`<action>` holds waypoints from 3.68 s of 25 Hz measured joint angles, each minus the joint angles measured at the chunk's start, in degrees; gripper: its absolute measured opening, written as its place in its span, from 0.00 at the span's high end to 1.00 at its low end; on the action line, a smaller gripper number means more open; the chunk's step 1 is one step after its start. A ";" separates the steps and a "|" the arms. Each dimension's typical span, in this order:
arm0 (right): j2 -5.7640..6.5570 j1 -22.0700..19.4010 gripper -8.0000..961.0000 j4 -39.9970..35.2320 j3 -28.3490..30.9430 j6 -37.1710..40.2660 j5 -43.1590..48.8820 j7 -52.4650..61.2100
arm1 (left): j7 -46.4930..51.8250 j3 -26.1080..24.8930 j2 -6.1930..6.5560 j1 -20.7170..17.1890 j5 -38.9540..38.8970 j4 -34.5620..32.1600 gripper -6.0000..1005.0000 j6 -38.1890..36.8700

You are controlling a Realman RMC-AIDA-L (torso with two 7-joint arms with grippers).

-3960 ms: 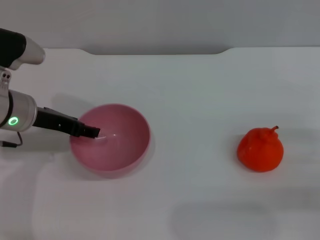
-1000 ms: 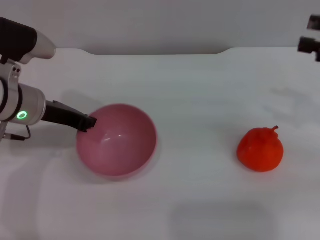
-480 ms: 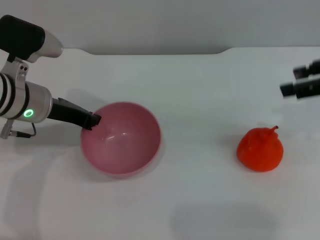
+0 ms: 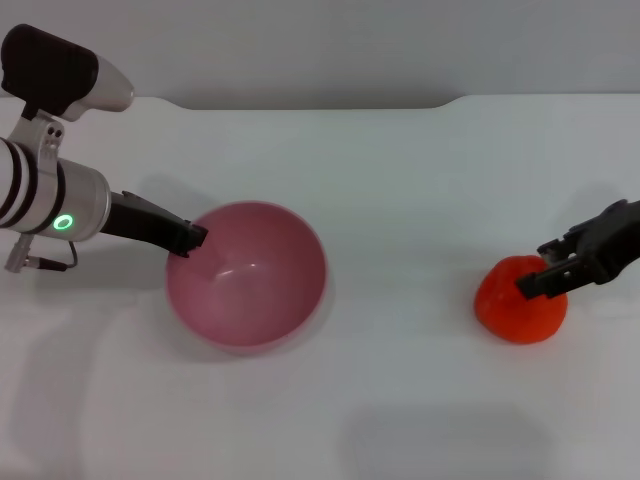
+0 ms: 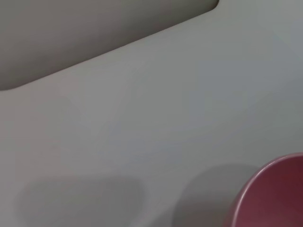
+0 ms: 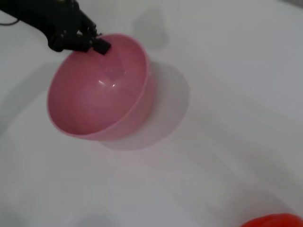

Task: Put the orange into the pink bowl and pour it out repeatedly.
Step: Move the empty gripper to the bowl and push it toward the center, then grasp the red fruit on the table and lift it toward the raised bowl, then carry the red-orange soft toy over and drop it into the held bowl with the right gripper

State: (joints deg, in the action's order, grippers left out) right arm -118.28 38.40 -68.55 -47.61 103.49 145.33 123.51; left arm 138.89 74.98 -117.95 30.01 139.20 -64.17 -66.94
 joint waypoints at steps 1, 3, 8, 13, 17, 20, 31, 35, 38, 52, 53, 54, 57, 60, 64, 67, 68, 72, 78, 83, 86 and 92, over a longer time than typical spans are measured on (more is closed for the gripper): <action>0.01 0.04 0.29 0.70 -0.65 -0.86 0.00 -0.05 | 0.00 0.12 0.00 0.03 0.00 -0.02 0.95 0.01; 0.01 -0.06 0.29 1.20 -1.56 -2.01 0.00 -0.07 | -0.01 0.21 0.00 0.05 0.00 -0.14 0.95 -0.02; -0.02 -0.40 0.29 1.29 -2.13 -5.23 0.00 -0.02 | -0.02 0.72 0.00 0.12 0.02 -0.16 0.95 -0.22; 0.14 -0.48 0.29 1.45 -2.07 -6.88 0.40 0.17 | 0.15 0.80 0.00 0.14 0.03 -0.16 0.95 -0.54; 0.14 -0.59 0.30 3.01 -2.01 -8.75 1.75 0.22 | 0.43 0.79 0.00 0.23 0.03 -0.42 0.95 -0.67; 0.13 -0.31 0.29 4.94 -2.23 -9.89 2.66 0.21 | 0.45 0.78 0.00 0.31 0.03 -0.42 0.95 -0.71; -0.04 0.02 0.29 8.68 -3.39 -14.20 3.51 -0.02 | 0.54 0.95 -0.07 1.24 0.02 -0.52 0.95 -1.85; 0.04 0.37 0.30 11.28 -5.55 -16.55 3.62 -0.03 | 0.70 1.05 -0.09 1.54 0.01 -0.40 0.95 -2.20; 0.06 0.66 0.29 13.23 -7.28 -18.59 3.73 -0.02 | 0.77 1.05 -0.09 1.56 0.01 -0.38 0.95 -2.40; -0.21 0.37 0.48 14.26 -9.07 -22.16 4.35 -0.13 | 0.85 1.04 -0.09 1.54 0.02 -0.22 0.95 -2.50; -0.23 0.37 0.51 14.26 -9.08 -22.08 4.23 -0.14 | 0.85 1.04 -0.09 1.54 0.02 -0.25 0.95 -2.50; -0.26 0.36 0.54 14.26 -9.08 -21.98 4.09 -0.14 | 0.85 1.04 -0.09 1.55 0.01 -0.34 0.95 -2.53; -0.32 0.26 0.64 13.78 -9.09 -21.78 3.84 -0.15 | 0.84 1.04 -0.09 1.57 0.02 -0.41 0.95 -2.81; -0.44 -0.04 0.75 12.74 -9.09 -21.71 3.80 -0.14 | 0.86 0.82 -0.03 2.61 0.02 -0.51 0.95 -5.08; -0.54 -0.54 0.78 10.86 -9.08 -21.57 3.27 -0.10 | 1.71 0.20 0.14 5.37 0.13 -0.60 0.95 -9.31; -0.55 -1.09 0.80 8.88 -9.09 -20.96 1.21 -0.11 | 2.41 -0.01 0.19 6.60 0.18 -1.11 0.95 -10.68; -0.56 -1.35 0.82 7.82 -9.09 -20.52 0.30 -0.11 | 2.48 -0.10 0.18 6.82 0.18 -1.55 0.95 -10.97; -0.61 -2.87 0.85 -0.33 -9.16 -16.17 -3.70 0.58 | 2.59 -0.11 -0.02 7.42 0.09 -3.96 0.95 -11.20; -0.72 -5.89 0.87 -19.47 -11.33 -9.47 -10.55 5.16 | 3.54 0.63 -0.10 9.11 0.05 -4.13 0.95 -11.17; -0.72 -6.91 0.90 -32.95 -13.57 -6.55 -14.81 8.89 | 3.53 1.02 -0.18 9.69 0.01 -4.28 0.95 -10.75; -0.69 -6.65 0.92 -35.92 -15.37 -5.80 -18.47 9.67 | 3.54 1.04 -0.28 9.99 0.00 -4.40 0.95 -10.59; -0.57 -6.12 0.92 -33.71 -21.90 -7.53 -22.76 8.62 | 3.76 1.49 -0.52 10.41 -0.62 -4.28 0.95 -10.57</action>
State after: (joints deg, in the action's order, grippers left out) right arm -118.85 32.27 -102.25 -69.50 95.96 122.57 132.14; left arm 142.64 76.47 -118.47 40.42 138.58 -68.44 -77.51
